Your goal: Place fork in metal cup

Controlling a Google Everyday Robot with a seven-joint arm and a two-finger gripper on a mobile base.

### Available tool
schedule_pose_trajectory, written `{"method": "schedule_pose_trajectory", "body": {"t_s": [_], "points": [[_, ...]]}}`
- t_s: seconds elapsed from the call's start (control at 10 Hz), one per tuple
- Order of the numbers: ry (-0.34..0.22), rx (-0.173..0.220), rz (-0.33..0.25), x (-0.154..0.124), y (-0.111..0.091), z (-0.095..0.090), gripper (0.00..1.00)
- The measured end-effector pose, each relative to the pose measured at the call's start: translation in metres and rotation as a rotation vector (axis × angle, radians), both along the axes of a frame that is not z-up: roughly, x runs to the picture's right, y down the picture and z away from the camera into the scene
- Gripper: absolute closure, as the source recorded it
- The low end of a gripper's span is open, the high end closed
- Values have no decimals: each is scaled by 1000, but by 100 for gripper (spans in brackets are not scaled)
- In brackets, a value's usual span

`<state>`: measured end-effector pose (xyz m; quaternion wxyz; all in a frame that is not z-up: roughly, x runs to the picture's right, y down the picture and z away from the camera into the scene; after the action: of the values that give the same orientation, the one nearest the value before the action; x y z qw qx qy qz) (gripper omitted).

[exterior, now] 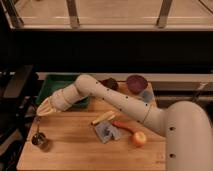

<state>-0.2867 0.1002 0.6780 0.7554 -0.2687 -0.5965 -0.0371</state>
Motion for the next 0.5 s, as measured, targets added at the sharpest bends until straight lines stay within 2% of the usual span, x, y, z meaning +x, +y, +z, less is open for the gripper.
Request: {"method": "schedule_pose_trajectory", "body": {"t_s": [0.2, 0.5], "points": [[15, -29, 4, 2, 7, 11, 80], [36, -107, 3, 1, 28, 36, 49]]}}
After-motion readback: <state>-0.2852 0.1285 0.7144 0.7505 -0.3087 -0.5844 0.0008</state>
